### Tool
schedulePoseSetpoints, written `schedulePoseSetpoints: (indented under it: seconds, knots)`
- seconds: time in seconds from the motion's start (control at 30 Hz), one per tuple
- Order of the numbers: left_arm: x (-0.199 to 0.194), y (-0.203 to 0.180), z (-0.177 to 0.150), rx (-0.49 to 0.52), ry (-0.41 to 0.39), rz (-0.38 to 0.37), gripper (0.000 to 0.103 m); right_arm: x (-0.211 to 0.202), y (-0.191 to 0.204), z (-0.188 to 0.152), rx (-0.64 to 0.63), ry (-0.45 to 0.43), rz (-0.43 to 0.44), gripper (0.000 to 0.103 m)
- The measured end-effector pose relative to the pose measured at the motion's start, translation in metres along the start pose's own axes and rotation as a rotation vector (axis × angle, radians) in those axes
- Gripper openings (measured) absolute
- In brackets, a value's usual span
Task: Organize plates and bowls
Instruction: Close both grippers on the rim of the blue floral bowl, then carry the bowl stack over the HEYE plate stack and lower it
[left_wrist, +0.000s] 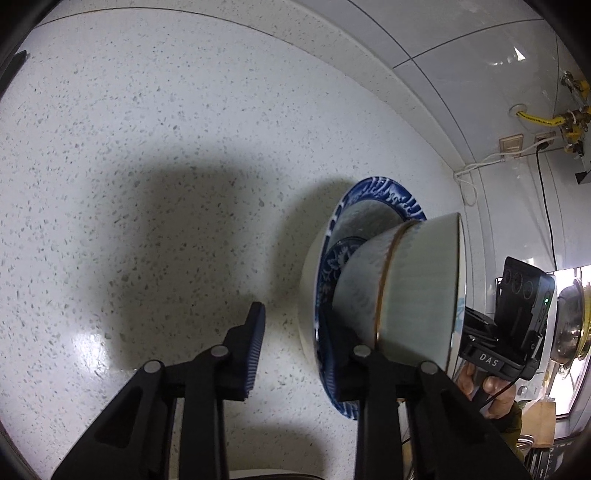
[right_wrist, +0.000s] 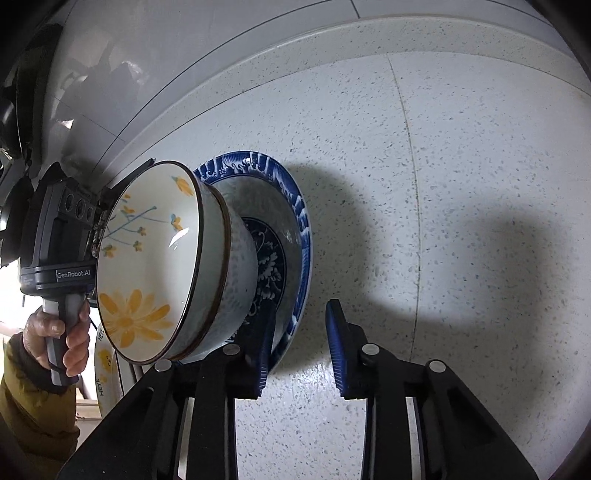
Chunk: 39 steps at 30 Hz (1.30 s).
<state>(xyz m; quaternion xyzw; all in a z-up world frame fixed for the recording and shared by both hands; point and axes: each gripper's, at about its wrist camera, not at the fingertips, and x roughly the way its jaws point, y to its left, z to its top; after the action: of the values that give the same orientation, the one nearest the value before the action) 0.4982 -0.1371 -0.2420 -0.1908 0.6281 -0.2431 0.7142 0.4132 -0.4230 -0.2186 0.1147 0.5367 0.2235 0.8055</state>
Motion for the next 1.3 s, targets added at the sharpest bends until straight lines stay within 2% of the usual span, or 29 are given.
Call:
schedulePoseSetpoints:
  seconds: [0.13,0.27,0.33,0.4,0.47,0.57,0.8,1.1,1.3]
  knots:
    - [0.003,-0.002,0.003,0.002,-0.001,-0.004,0.026,0.011,0.006,0.004,-0.010,0.024,0.014,0.017]
    - [0.006,-0.002,0.005,0.000,0.000,-0.015,0.023,0.017,0.008,0.005,-0.017,0.032,0.011,0.017]
    - [0.010,-0.004,0.007,0.006,0.007,-0.029,0.019,0.022,0.007,0.008,-0.010,0.039,0.018,0.017]
    - [0.016,-0.008,0.008,0.010,0.021,-0.058,0.010,0.025,0.006,0.007,-0.002,0.040,0.024,0.017]
    - [0.017,-0.012,0.008,0.036,0.015,-0.031,0.010,0.025,0.004,0.006,0.000,0.038,0.014,0.017]
    - [0.018,-0.009,0.009,0.014,0.011,-0.053,0.010,0.024,0.004,0.003,-0.006,0.029,-0.002,0.017]
    - [0.015,-0.008,0.008,0.019,-0.007,-0.034,0.010,0.027,0.015,0.003,-0.023,0.014,-0.019,0.017]
    - [-0.011,-0.003,0.001,0.026,-0.048,-0.039,0.010,0.006,0.027,-0.003,-0.042,-0.002,-0.030,0.017]
    - [-0.051,0.000,-0.024,0.009,-0.089,-0.039,0.010,-0.009,0.057,-0.013,-0.072,-0.010,-0.023,0.017]
